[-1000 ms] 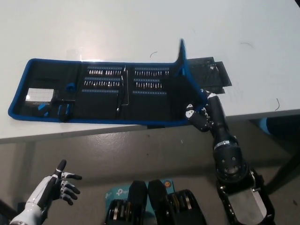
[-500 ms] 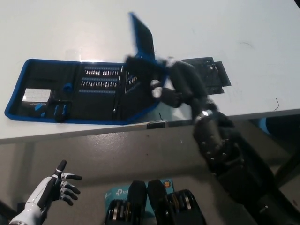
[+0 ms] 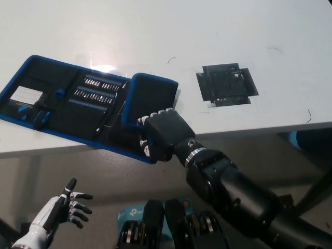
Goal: The robot uses its right hand to lift an edge of the toolkit kept in middle of the desk and make one fold in it
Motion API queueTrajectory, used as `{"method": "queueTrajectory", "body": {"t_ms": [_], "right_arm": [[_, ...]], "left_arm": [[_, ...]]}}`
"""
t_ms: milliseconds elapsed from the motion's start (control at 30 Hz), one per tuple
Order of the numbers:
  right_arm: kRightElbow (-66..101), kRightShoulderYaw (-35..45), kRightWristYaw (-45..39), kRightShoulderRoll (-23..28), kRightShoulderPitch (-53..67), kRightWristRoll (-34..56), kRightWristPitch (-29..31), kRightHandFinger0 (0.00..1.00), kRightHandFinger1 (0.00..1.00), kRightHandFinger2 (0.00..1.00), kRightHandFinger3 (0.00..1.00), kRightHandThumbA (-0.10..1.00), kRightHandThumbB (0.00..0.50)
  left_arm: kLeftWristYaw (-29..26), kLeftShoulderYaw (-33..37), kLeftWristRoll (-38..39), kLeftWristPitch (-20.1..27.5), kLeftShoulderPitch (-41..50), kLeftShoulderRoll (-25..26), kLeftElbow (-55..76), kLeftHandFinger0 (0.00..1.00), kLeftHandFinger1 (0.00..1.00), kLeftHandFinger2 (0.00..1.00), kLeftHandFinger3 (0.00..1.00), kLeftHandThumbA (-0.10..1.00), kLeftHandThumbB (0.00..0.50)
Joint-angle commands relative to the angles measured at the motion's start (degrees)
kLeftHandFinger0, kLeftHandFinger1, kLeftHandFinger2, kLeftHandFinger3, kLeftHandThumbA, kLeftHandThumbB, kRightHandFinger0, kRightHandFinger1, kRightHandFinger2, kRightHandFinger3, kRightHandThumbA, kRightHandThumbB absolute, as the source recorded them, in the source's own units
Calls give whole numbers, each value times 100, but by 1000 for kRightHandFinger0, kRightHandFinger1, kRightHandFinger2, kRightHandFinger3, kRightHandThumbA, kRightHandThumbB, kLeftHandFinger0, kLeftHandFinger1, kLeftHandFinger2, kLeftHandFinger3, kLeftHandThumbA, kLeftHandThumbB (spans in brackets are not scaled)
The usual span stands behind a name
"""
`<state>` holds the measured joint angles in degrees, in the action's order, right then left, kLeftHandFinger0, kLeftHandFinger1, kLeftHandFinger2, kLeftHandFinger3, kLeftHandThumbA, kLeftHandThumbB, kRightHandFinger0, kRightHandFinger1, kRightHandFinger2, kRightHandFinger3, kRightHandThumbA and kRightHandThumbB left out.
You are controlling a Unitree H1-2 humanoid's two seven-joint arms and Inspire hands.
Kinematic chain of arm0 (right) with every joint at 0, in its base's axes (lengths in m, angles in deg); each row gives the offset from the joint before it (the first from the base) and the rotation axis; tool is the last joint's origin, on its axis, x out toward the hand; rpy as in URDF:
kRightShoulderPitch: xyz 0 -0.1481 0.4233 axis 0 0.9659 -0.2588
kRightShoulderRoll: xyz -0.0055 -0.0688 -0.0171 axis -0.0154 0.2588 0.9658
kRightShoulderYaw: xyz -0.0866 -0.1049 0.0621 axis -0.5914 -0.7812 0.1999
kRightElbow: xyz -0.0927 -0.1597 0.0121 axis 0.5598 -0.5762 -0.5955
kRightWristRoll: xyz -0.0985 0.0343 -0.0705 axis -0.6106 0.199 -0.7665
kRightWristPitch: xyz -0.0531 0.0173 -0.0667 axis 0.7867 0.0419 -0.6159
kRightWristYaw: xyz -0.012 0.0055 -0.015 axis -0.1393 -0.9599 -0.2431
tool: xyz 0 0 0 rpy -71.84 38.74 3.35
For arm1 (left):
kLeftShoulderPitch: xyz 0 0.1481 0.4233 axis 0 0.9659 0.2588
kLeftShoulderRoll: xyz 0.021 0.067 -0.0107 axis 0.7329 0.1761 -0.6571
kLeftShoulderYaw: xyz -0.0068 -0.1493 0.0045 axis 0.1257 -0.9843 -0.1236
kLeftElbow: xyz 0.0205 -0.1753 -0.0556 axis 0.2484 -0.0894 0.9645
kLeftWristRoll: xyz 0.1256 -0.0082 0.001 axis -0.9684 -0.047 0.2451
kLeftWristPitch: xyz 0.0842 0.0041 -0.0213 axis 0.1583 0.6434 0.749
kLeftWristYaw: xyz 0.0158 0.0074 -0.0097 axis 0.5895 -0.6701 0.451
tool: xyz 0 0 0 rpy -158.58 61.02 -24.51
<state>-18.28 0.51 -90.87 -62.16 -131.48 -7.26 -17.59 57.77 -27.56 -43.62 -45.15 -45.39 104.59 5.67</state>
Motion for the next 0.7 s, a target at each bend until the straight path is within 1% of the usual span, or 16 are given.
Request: {"method": "queueTrajectory", "body": {"t_ms": [0, 33, 67, 100, 133, 167, 200, 233, 267, 300, 333, 367, 433, 500, 533, 667], "right_arm": [[-324, -62, -178, 242, -126, -376, 292, 0, 63, 363, 364, -100, 233], [-342, -42, -176, 238, -120, -396, 318, 0, 80, 405, 365, -100, 236], [-327, -28, -250, 255, -121, -414, 279, 0, 149, 475, 406, -100, 192], [-270, -7, -393, 309, -120, -440, 198, 0, 176, 485, 433, -100, 184], [-255, 3, -408, 320, -119, -463, 195, 0, 140, 427, 459, -100, 196], [-244, 1, -431, 334, -122, -505, 177, 0, 136, 412, 642, -88, 182], [-268, -40, -402, 347, -137, -610, 164, 66, 216, 477, 914, -41, 170], [-304, -66, -292, 354, -136, -711, 178, 48, 219, 447, 1000, -23, 167], [-277, -45, -349, 338, -122, -750, 81, 373, 559, 750, 1000, 91, 211], [-270, -46, -412, 329, -117, -777, 36, 756, 1000, 1000, 1000, 154, 206], [-217, -59, -534, 332, -112, -817, -45, 1000, 1000, 1000, 1000, 199, 234], [-215, -48, -541, 328, -107, -831, -40, 1000, 1000, 1000, 1000, 200, 229], [-158, 73, -636, 279, -59, -701, -70, 1000, 1000, 1000, 1000, 197, 316], [61, 235, -939, 200, 5, -517, -267, 1000, 1000, 1000, 1000, 180, 353], [192, 322, -1043, 172, 41, -450, -334, 1000, 1000, 1000, 1000, 200, 404], [641, 643, -1557, 102, 94, -189, -571, 1000, 1000, 1000, 1000, 305, 483]], "left_arm": [[89, -32, 5, 58, -109, 136, 147, 387, 406, 425, 589, 1000, 467], [92, -36, 9, 61, -105, 138, 148, 388, 408, 427, 590, 1000, 467], [92, -40, 13, 54, -98, 137, 159, 391, 408, 424, 588, 1000, 453], [90, -41, 19, 52, -88, 127, 157, 398, 408, 417, 580, 1000, 458], [82, -49, 26, 77, -82, 112, 129, 407, 406, 410, 571, 1000, 456], [77, -52, 28, 112, -79, 103, 98, 403, 403, 407, 572, 1000, 453], [72, -57, 30, 141, -66, 97, 97, 391, 392, 392, 560, 1000, 448], [65, -63, 35, 146, -63, 87, 97, 378, 384, 388, 553, 1000, 449], [64, -57, 25, 111, -57, 90, 117, 386, 388, 382, 554, 1000, 450], [58, -56, 20, 71, -58, 85, 145, 388, 388, 378, 554, 1000, 451], [61, -43, 4, 69, -66, 93, 142, 389, 386, 369, 553, 1000, 452], [61, -43, 4, 69, -66, 94, 142, 389, 386, 367, 552, 1000, 452], [66, -39, -1, 91, -61, 100, 139, 393, 393, 368, 568, 1000, 431], [74, -29, -1, 114, -34, 96, 140, 382, 384, 373, 576, 1000, 440], [63, -35, 6, 69, -28, 81, 147, 388, 389, 382, 573, 1000, 451], [66, -37, 13, 19, -7, 84, 190, 395, 391, 368, 554, 1000, 433]]}}
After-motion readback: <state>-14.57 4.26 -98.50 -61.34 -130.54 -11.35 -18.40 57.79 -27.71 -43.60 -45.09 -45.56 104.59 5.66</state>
